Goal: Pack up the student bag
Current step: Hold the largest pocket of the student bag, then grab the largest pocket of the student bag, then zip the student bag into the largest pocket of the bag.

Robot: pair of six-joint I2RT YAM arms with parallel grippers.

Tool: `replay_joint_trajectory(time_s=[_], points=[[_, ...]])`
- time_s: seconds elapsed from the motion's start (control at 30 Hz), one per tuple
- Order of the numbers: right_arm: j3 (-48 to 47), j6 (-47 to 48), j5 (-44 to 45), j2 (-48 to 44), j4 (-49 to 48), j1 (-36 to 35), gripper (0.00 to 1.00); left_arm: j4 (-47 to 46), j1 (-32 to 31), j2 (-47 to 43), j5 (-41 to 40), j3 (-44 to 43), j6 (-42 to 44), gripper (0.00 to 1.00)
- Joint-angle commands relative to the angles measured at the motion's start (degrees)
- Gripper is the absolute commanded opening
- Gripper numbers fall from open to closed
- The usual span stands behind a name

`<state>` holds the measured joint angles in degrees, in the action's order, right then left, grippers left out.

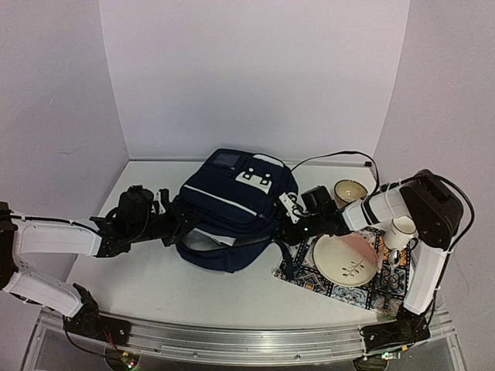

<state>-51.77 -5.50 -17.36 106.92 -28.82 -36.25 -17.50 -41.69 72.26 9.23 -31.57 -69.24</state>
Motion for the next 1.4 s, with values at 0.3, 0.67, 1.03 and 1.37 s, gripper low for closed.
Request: replay_joint_trajectory(time_s=[0.3,0.67,1.03,1.37], points=[[-0.72,0.7,-3.49,-1.33,-1.85,-0.04,0.0,-2.89,-0.27,-0.69,-1.39,-1.04,-0.78,0.04],[0.32,-2.43,-3.65,-9.41,8.47,-4.07,0.0,-3.25,-0.23,1.63,-7.57,0.17,-1.58,0.0],[-7.84,-9.15,0.12,-8.74,18.2,-17.61,0.0,-7.01,-0.7,4.65,-12.84,0.84,-5.05,0.0],[-21.77,-14.16,2.71,-1.44,18.39,-25.76,0.0,-10.4,-3.47,9.03,-14.57,-0.3,-6.54,0.0]])
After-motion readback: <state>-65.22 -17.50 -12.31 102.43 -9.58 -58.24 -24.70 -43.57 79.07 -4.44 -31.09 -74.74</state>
